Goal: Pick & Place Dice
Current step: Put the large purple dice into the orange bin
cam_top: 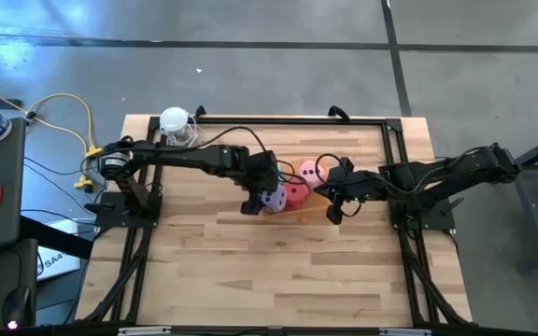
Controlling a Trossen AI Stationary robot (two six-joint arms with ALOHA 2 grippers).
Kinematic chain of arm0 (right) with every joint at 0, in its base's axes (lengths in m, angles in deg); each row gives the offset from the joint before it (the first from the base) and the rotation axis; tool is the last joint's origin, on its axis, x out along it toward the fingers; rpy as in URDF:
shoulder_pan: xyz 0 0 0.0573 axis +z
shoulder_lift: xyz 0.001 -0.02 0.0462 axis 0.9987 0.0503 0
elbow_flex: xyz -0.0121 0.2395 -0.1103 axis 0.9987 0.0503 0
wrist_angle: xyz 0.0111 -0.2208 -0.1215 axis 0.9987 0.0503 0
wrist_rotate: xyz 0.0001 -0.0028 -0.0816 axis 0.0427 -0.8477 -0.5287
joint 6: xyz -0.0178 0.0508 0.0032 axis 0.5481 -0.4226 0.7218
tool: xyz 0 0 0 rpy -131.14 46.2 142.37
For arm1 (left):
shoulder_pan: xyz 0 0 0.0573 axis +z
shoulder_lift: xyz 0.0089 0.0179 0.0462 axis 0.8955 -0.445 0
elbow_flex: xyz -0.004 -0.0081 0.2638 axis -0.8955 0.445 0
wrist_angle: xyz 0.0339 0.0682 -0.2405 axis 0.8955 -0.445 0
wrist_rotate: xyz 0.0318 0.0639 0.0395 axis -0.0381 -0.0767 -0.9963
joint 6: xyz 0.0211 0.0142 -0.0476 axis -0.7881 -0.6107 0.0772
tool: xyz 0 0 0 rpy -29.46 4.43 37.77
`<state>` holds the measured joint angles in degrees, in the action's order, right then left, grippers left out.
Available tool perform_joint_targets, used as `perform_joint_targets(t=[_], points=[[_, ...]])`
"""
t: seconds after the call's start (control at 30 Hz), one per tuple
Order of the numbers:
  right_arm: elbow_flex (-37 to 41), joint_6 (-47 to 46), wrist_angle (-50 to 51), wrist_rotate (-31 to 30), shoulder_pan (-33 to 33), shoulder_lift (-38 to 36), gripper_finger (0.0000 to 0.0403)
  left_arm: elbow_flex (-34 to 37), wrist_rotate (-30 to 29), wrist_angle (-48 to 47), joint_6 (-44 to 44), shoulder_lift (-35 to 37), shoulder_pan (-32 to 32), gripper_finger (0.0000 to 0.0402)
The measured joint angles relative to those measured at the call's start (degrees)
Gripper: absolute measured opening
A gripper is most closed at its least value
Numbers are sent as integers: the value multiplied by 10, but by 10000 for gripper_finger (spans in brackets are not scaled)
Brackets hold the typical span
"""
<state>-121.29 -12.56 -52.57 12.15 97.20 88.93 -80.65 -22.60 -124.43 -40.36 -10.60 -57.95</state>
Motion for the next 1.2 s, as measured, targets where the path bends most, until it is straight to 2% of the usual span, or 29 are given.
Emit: perform_joint_targets(t=[0.3, 0.53, 1.0, 1.2], points=[[0, 0, 0, 0, -5, 0, 2, 1, -13, 26, 7, -17, -7, 370], [0, 0, 0, 0, -9, 0, 2, 1, -71, 50, 65, -30, -7, 370], [0, 5, -18, 0, -16, 0, 2, 2, -80, 61, 85, -30, -7, 370], [1, 17, -52, 4, -16, 31, 2, 2, -91, 62, 94, -30, -7, 370]])
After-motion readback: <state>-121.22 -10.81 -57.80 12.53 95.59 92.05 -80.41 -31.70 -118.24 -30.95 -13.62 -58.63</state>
